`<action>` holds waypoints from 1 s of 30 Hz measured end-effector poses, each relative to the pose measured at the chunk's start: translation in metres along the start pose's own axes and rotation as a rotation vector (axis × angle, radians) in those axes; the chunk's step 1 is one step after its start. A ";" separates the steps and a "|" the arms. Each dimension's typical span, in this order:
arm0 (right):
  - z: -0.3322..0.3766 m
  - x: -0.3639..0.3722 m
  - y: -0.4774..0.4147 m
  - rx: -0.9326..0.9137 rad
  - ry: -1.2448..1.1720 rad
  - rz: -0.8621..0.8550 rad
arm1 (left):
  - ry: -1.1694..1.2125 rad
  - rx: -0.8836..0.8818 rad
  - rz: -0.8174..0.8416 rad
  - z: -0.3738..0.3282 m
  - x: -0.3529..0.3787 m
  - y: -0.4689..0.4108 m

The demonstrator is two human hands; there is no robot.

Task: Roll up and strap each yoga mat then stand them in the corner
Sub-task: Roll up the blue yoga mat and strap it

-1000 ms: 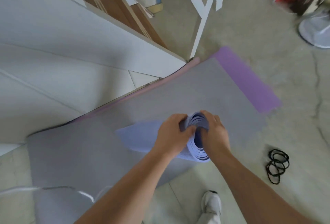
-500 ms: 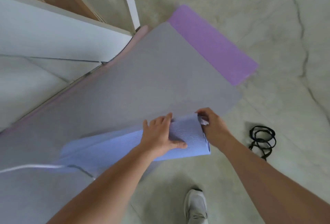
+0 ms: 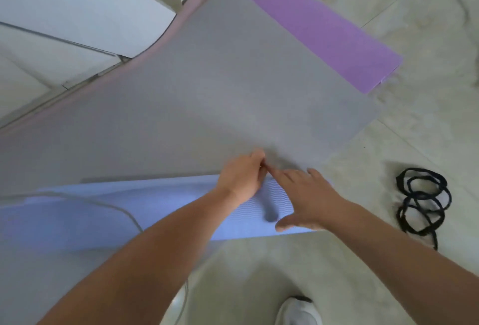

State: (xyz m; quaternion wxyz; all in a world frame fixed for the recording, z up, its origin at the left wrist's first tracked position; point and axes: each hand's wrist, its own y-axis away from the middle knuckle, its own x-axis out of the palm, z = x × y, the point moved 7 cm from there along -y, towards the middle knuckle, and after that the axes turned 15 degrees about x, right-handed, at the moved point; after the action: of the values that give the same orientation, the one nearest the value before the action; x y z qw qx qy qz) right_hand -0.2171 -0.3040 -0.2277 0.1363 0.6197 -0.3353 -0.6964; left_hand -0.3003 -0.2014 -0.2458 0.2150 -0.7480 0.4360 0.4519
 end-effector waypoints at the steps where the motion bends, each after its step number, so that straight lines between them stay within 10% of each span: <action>1: 0.001 0.005 -0.008 0.033 0.003 -0.054 | 0.049 -0.040 -0.015 0.008 -0.001 -0.004; 7: -0.012 -0.012 -0.028 0.143 -0.168 -0.080 | 0.317 -0.052 0.090 0.032 -0.033 0.025; 12: -0.010 -0.028 -0.036 0.197 -0.210 0.018 | -0.354 -0.043 0.543 0.108 -0.087 0.108; 18: 0.056 -0.058 -0.028 0.031 0.219 -0.137 | -0.355 -0.131 0.470 0.125 -0.099 0.126; 30: 0.122 -0.064 -0.061 0.026 -0.086 -0.069 | -0.086 -0.248 0.423 0.141 -0.113 0.116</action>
State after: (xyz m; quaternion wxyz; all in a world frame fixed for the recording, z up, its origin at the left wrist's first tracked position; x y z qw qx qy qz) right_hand -0.3070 -0.1842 -0.2160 0.0898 0.6021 -0.3283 -0.7223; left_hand -0.4910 -0.1101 -0.2098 0.0403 -0.6408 0.5145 0.5683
